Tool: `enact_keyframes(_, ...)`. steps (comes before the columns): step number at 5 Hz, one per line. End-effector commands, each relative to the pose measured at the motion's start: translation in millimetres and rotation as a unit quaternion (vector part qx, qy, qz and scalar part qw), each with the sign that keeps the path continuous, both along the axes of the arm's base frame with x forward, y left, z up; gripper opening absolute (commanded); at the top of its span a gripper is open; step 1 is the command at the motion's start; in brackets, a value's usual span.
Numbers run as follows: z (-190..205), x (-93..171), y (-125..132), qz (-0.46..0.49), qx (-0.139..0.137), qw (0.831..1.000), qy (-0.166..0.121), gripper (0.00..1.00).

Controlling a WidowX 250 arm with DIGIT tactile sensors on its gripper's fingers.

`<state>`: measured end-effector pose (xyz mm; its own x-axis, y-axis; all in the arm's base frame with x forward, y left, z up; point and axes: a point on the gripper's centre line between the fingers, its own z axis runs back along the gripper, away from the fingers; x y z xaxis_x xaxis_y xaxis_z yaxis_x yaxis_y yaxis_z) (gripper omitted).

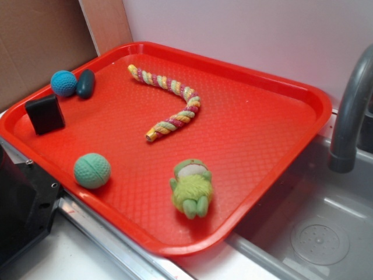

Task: Grab the green ball.

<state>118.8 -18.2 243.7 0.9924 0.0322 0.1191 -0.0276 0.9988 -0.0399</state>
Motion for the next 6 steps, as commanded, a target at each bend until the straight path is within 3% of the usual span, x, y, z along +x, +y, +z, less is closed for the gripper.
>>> enact_keyframes(1,0,0,0,0.0,0.0,1.0,0.0,1.0)
enact_keyframes(2,-50,0,2,-0.001,-0.007,1.0,-0.002,1.0)
enact_keyframes(3,-94,-3,-4,-0.013,0.006,1.0,0.002,1.0)
enact_keyframes(4,-127,-5,-14,-0.025,-0.013,1.0,-0.003,1.0)
enact_keyframes(5,-152,-2,-25,-0.021,-0.008,1.0,0.007,1.0)
enact_keyframes(6,-170,-2,-33,-0.027,-0.017,0.999,-0.003,1.0)
